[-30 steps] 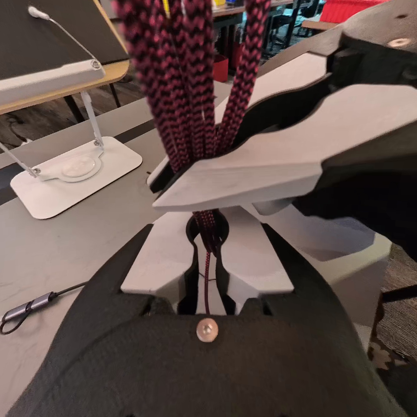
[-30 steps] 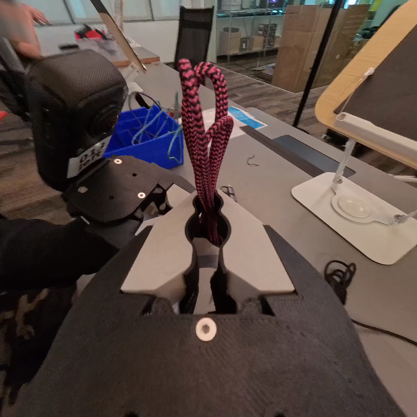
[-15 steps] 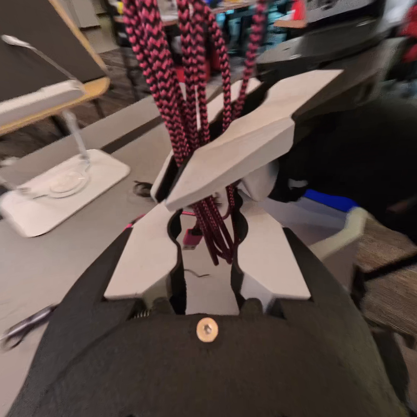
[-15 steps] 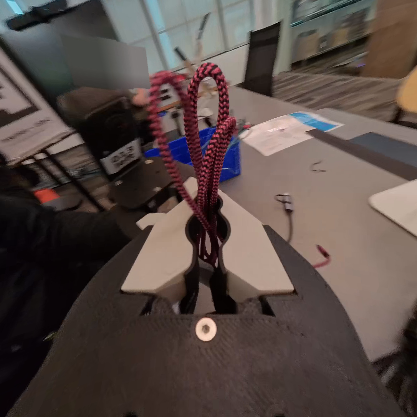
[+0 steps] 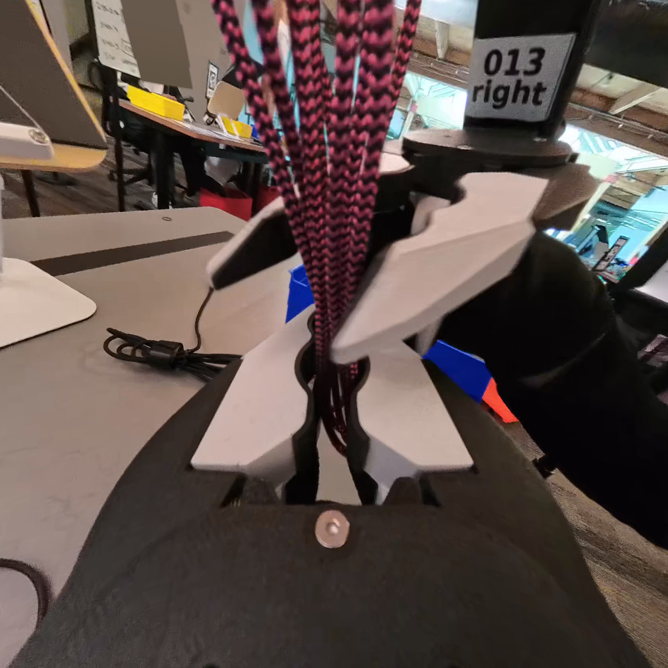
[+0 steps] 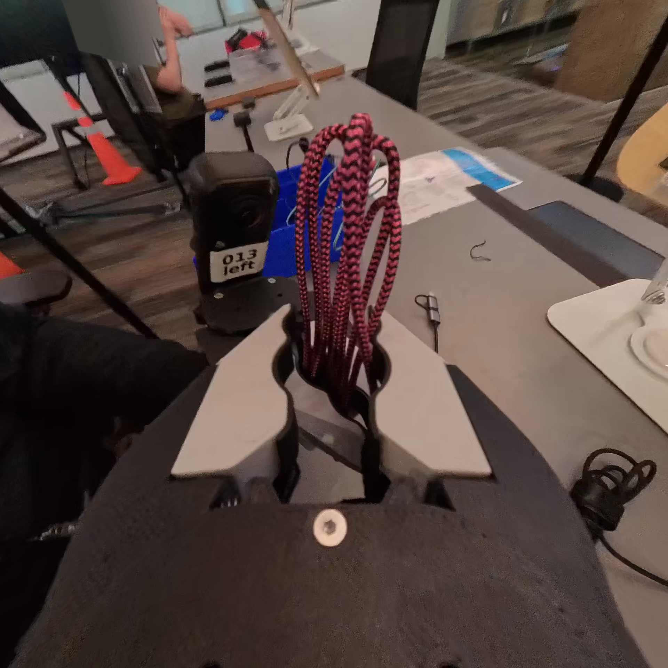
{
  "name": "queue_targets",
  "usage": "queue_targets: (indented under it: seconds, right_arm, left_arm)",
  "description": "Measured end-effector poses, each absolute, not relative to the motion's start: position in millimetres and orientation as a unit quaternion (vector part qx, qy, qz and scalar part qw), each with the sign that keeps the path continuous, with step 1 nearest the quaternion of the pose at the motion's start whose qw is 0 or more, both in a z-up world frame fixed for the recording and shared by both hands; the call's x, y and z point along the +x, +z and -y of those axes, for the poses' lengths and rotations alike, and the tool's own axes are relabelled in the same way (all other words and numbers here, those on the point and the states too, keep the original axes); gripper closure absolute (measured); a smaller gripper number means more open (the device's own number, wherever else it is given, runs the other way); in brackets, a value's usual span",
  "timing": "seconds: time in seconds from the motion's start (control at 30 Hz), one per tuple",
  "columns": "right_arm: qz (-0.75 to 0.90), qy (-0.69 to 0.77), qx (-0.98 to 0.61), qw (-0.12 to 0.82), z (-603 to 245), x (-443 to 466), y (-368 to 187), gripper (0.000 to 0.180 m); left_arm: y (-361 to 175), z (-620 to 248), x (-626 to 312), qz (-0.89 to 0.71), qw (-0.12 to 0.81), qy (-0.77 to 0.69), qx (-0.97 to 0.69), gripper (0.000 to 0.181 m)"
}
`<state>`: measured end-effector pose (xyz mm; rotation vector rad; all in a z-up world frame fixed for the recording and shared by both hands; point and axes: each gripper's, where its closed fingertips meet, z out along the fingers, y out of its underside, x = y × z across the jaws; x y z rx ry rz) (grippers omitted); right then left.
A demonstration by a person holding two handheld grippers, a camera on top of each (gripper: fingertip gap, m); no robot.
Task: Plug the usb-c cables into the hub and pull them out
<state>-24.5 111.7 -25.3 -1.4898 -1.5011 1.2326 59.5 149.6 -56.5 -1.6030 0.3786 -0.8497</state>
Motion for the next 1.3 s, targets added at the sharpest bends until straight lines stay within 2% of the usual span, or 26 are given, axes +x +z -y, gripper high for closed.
queue_targets:
  seconds: [0.03,0.07,0.1,0.23,0.43,0.53,0.6,0.7,0.8,0.87,0.93,0.97,1.03,1.07,1.1,1.13,1.3]
  right_arm:
    - [0.564,0.482,-0.576,0.343,-111.1,-23.3,-21.5,0.132]
    - [0.547,0.479,-0.587,0.355,-116.5,-21.8,-19.1,0.11]
    - [0.545,0.455,-0.595,0.376,-124.6,-18.9,-20.5,0.104]
    - [0.529,0.441,-0.609,0.392,-130.9,-10.3,-20.2,0.108]
    - [0.518,0.387,-0.641,0.413,-125.1,-21.4,-32.7,0.106]
    - [0.5,0.39,-0.641,0.434,-127.4,-22.6,-29.2,0.131]
    - [0.509,0.395,-0.634,0.428,-124.7,-22.7,-31.3,0.16]
    - [0.522,0.401,-0.623,0.423,-122.2,-23.1,-32.7,0.173]
    - [0.526,0.432,-0.611,0.404,-120.3,-22.5,-32.1,0.176]
    - [0.512,0.476,-0.602,0.386,-119.6,-19.7,-26.6,0.176]
    - [0.5,0.513,-0.59,0.373,-121.5,-15.1,-20.9,0.176]
    - [0.499,0.534,-0.58,0.36,-120.3,-12.7,-18.7,0.176]
    - [0.52,0.583,-0.543,0.308,-106.7,-6.9,-14.6,0.176]
    - [0.524,0.597,-0.533,0.29,-105.0,-3.8,-13.5,0.177]
    - [0.528,0.615,-0.519,0.272,-102.0,-0.7,-10.8,0.177]
    - [0.54,0.631,-0.498,0.25,-95.9,3.1,-8.4,0.177]
    - [0.575,0.641,-0.47,0.195,-85.9,7.1,-10.3,0.176]
  left_arm:
    - [-55.4,-149.2,60.2,-0.165,0.599,-0.375,-0.688,0.176]
    - [-55.2,-150.1,58.2,-0.158,0.6,-0.38,-0.686,0.179]
    - [-54.7,-151.0,55.0,-0.151,0.603,-0.382,-0.684,0.18]
    - [-59.4,-157.0,44.0,-0.14,0.614,-0.332,-0.702,0.18]
    - [-70.2,-170.8,28.2,-0.143,0.633,-0.146,-0.747,0.181]
    - [-71.5,-171.1,27.4,-0.142,0.632,-0.128,-0.751,0.181]
    - [-71.5,-170.2,26.5,-0.155,0.633,-0.094,-0.752,0.181]
    - [-71.9,-170.3,27.2,-0.149,0.631,-0.105,-0.754,0.181]
    - [-71.3,-168.9,29.6,-0.159,0.631,-0.116,-0.75,0.18]
    - [-68.1,-163.7,32.7,-0.179,0.629,-0.136,-0.744,0.169]
    - [-61.9,-156.9,32.7,-0.188,0.63,-0.169,-0.735,0.148]
    - [-60.3,-151.3,36.5,-0.202,0.619,-0.201,-0.732,0.148]
    - [-60.3,-140.4,42.9,-0.234,0.585,-0.264,-0.73,0.145]
    - [-55.5,-131.3,49.7,-0.252,0.565,-0.319,-0.718,0.13]
    - [-52.4,-123.4,53.2,-0.26,0.538,-0.371,-0.711,0.132]
    - [-49.7,-113.9,57.3,-0.276,0.509,-0.418,-0.7,0.122]
    - [-47.0,-89.5,63.7,-0.315,0.439,-0.525,-0.658,0.111]
